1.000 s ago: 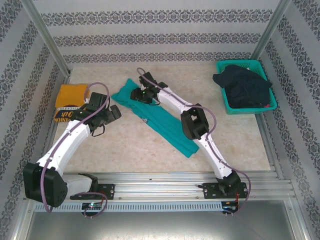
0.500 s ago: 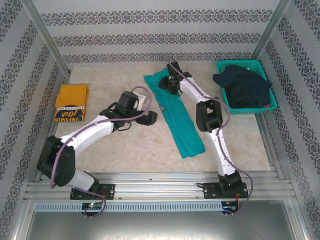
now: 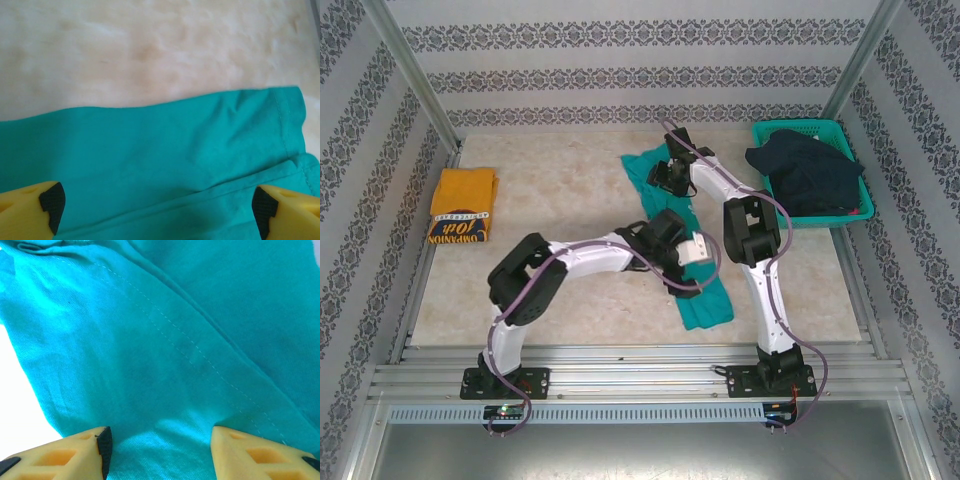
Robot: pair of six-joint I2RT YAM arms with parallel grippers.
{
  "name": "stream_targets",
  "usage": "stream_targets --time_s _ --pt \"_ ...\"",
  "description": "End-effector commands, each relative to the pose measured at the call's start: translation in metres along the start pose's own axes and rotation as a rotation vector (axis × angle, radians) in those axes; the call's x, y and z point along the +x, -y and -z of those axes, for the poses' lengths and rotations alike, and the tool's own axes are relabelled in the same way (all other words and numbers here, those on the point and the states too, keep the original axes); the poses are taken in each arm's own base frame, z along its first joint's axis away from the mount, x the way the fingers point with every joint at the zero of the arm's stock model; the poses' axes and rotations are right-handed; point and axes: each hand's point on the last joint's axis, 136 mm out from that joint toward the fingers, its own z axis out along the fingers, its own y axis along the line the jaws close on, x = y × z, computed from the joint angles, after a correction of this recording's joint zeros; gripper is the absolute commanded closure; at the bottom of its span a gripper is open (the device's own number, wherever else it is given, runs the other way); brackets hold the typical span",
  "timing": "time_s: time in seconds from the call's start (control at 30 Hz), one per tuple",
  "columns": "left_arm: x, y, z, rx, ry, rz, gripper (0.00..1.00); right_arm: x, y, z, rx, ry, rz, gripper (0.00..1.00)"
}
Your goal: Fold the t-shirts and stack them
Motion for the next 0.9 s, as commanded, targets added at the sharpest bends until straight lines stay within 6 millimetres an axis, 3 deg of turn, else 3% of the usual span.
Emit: stream_targets --time_s 0.0,0.17,0.27,0.47,0.67,0.77,0.87 --pt "-0.002 0.019 -0.012 0.089 0.013 -0.124 0.05 0.005 0.008 0.009 0.003 -0.027 0.0 0.44" --pt "0.043 0.017 -0.03 0.073 -0.136 -0.116 0.04 0.007 0.015 0.009 0.013 -0.038 0.003 0.44" --pt "0.066 0.015 -0.026 0.053 -0.192 -0.101 0.03 0.007 0.017 0.011 0.018 -0.041 0.012 0.44" --pt "0.098 0.014 0.009 0.007 -0.219 -0.022 0.03 0.008 0.018 0.011 0.023 -0.045 0.032 0.44" --pt "0.126 0.025 0.047 0.007 -0.249 0.032 0.02 0.006 0.011 0.002 0.011 -0.048 0.032 0.44" --pt "0.134 0.028 0.062 0.008 -0.252 0.053 0.02 0.006 0.002 -0.002 0.001 -0.046 0.042 0.44" --pt "0.125 0.033 0.069 0.022 -0.212 0.048 0.02 0.005 -0.008 -0.004 -0.009 -0.043 0.059 0.44"
